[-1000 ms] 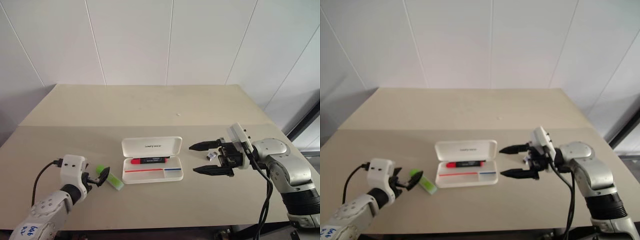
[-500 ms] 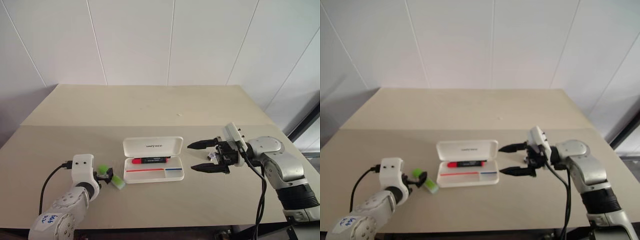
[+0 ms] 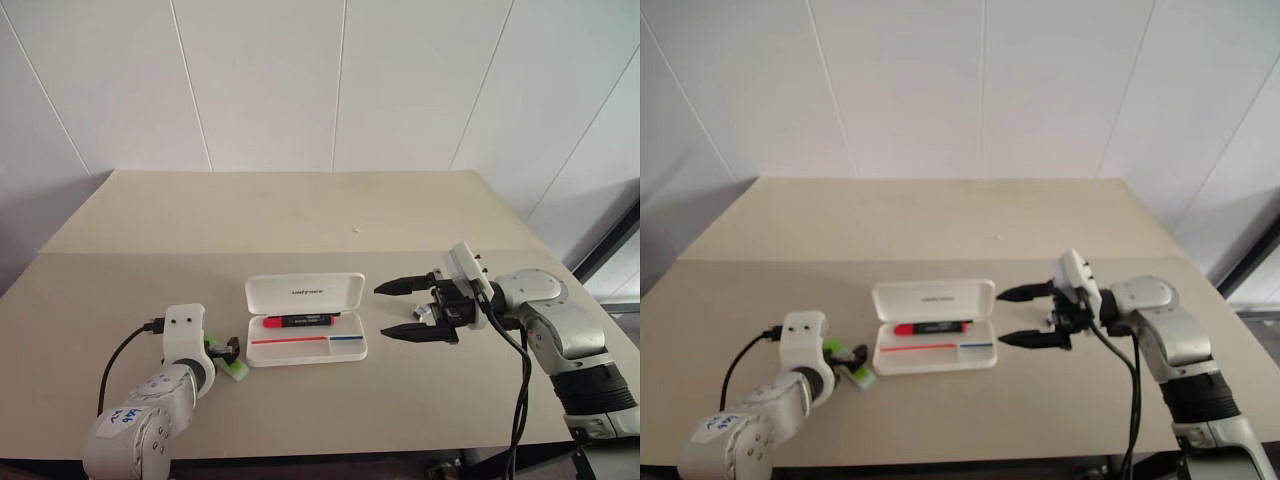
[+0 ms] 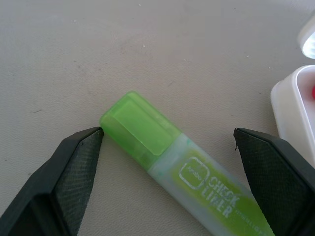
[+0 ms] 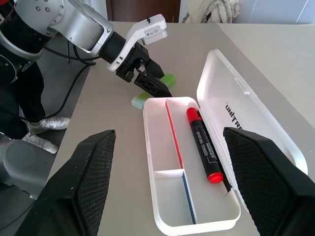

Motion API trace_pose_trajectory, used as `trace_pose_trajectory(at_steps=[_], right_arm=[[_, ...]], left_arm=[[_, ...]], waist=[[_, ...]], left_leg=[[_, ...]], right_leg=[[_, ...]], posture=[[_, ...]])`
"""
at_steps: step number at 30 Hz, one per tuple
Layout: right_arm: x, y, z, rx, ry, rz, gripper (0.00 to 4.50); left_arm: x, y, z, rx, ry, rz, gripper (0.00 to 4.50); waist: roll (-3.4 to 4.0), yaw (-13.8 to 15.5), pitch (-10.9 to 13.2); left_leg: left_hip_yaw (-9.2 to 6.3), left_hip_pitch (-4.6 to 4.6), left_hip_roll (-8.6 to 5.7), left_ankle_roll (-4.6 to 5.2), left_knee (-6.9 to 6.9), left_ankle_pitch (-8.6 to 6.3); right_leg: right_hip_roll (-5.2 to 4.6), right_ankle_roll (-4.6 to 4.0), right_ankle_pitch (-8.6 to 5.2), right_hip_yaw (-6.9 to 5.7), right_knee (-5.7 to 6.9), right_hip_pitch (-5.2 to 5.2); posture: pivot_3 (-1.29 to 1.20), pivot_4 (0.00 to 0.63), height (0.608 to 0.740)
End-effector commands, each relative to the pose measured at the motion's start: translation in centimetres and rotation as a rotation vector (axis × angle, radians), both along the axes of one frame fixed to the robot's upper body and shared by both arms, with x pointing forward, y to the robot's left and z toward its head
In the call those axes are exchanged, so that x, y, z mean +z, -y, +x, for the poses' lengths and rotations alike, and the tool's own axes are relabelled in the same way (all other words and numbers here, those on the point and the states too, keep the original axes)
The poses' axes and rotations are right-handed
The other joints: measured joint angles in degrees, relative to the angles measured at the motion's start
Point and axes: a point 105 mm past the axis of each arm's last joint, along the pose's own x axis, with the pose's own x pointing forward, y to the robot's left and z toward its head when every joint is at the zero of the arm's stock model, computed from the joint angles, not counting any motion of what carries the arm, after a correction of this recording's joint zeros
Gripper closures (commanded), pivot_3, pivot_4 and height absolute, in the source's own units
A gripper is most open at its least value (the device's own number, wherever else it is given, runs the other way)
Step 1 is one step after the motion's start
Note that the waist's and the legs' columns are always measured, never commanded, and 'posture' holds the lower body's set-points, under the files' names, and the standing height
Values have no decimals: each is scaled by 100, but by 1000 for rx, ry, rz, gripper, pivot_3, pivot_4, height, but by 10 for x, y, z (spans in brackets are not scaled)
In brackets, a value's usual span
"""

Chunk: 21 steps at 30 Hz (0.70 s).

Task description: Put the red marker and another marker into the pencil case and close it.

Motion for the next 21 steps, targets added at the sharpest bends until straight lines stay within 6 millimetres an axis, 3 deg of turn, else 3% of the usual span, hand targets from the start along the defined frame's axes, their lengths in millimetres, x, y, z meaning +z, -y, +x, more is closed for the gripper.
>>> trace_pose_trajectory(at_steps=[1, 6, 17, 21], right_arm=[[8, -2, -2, 18, 41, 3, 35], [8, 0, -2, 14, 41, -1, 35], [6, 0, 2, 5, 42, -6, 35], [5, -1, 4, 4, 44, -7, 35]], left_arm=[[-23, -4, -9, 22, -117, -7, 0], [-31, -3, -14, 47, -165, -38, 0], [-32, -22, -10, 242, -226, -32, 0], [-38, -19, -10, 289, -269, -38, 0]], waist=[[0, -2, 0], [1, -11, -1], [3, -75, -2], [0, -165, 0]], left_leg=[[0, 0, 0, 0, 1, 0], [1, 3, 0, -3, 2, -2], [0, 30, -7, -5, 4, -4], [0, 82, -15, -6, 0, -5]], right_leg=[[0, 0, 0, 0, 0, 1], [0, -3, -2, 4, -6, 7], [14, -11, -5, 31, -12, 20], [16, -62, -32, 46, -29, 69]], posture=[[0, 150, 740], [0, 150, 740], [0, 150, 740], [0, 150, 740]])
